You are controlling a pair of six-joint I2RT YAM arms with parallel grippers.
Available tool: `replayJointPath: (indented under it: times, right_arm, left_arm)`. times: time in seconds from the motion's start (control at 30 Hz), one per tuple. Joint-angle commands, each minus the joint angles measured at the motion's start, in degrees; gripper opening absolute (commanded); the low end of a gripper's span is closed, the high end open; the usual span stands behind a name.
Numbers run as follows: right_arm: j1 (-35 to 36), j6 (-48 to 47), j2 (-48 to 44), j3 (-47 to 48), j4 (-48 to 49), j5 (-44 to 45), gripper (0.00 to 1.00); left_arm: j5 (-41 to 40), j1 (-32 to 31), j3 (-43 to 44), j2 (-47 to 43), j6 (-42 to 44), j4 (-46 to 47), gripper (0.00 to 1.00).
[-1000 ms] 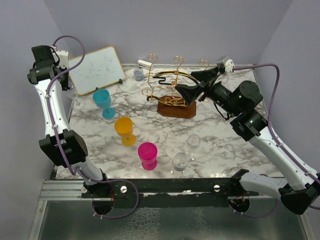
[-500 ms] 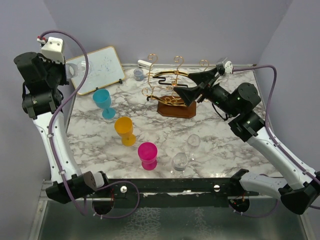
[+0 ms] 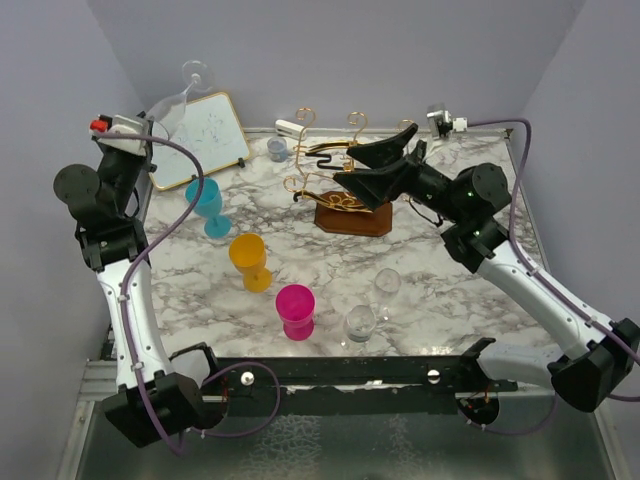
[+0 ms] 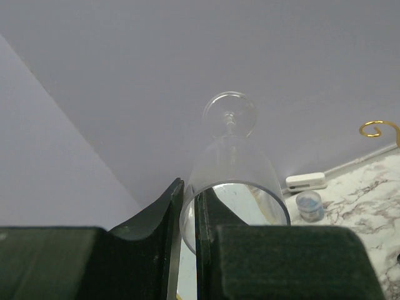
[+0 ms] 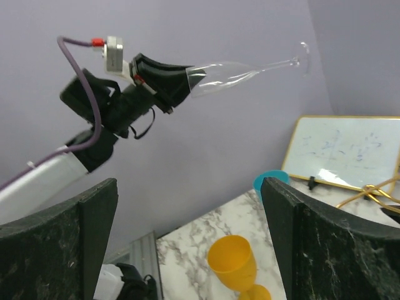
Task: Place the wine glass upside down on the wine glass rack
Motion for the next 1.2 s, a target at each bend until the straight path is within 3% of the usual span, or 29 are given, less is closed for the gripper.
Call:
replayJointPath:
  times: [0.0, 0.2, 0.37, 0.47, 0.57, 0.67, 0.73, 0.83, 1.17]
  right_arm:
    - [0.3, 14.1, 5.0, -0.5, 13.0, -3.7, 0.95]
    - [1.1, 27.0, 14.6, 3.5, 27.8, -4.0, 0.92]
    - [3.4, 30.3, 22.5, 10.3, 32.8, 0.2, 0.89]
    - [5.3, 30.3, 27.1, 15.7, 32.9, 2.9, 0.84]
    - [7.2, 33.2, 33.4, 20.1, 40.3, 5.3, 0.79]
    - [8.6, 37.8, 40.4, 26.3, 46.6, 7.3, 0.66]
    - [9.3, 41.5, 45.5, 31.5, 49.3, 8.6, 0.62]
    - [10.2, 44.2, 51.5, 39.4, 49.7, 9.4, 0.62]
    - [13.6, 39.4, 62.7, 61.5, 37.3, 11.1, 0.67]
  left_arm:
    - [5.0, -0.2, -8.5, -4.7, -2.1, 27.3, 0.0]
    - [2.2, -0.7, -17.8, -7.3, -0.9, 45.0, 0.0]
    - [-2.5, -1.3, -21.3, -9.5, 1.0, 52.3, 0.0]
    - [-2.6, -2.0, -24.2, -11.6, 3.7, 56.1, 0.0]
    - [-4.3, -3.2, -27.3, -13.7, 5.3, 59.4, 0.0]
    - [-5.5, -4.3, -30.1, -15.3, 6.2, 63.0, 0.0]
    - [-5.9, -4.8, -32.3, -16.0, 6.8, 66.6, 0.0]
    - [-6.9, -5.2, -33.5, -16.4, 8.4, 67.6, 0.0]
    - [-5.1, -7.0, -35.9, -16.2, 9.8, 70.9, 0.0]
